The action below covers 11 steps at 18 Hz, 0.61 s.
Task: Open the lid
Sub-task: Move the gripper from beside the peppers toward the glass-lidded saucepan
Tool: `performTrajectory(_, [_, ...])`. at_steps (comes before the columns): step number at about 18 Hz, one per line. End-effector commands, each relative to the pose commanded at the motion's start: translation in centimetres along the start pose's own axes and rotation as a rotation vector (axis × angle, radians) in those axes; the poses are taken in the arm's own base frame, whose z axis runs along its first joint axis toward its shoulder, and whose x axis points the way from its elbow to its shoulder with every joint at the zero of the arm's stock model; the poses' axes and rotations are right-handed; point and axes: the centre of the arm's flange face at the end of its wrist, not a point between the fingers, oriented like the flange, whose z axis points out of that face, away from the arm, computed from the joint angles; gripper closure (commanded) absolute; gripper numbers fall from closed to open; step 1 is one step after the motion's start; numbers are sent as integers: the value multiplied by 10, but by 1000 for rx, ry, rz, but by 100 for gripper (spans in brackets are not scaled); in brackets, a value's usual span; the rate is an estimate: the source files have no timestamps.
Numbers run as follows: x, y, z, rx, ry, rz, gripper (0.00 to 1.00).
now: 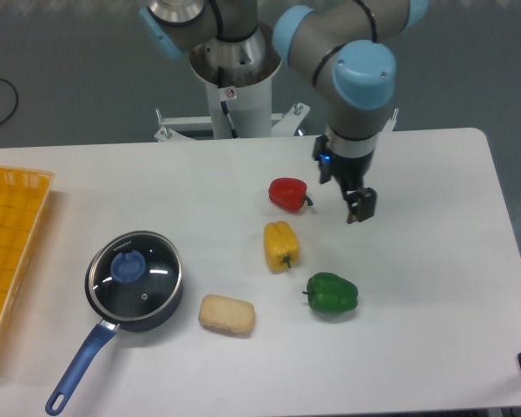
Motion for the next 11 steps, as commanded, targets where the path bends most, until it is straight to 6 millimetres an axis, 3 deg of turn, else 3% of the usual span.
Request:
performTrajectory(8, [14, -57, 2, -49, -3, -66, 0])
performTrajectory(11, [19, -88, 9, -98, -6, -51, 0])
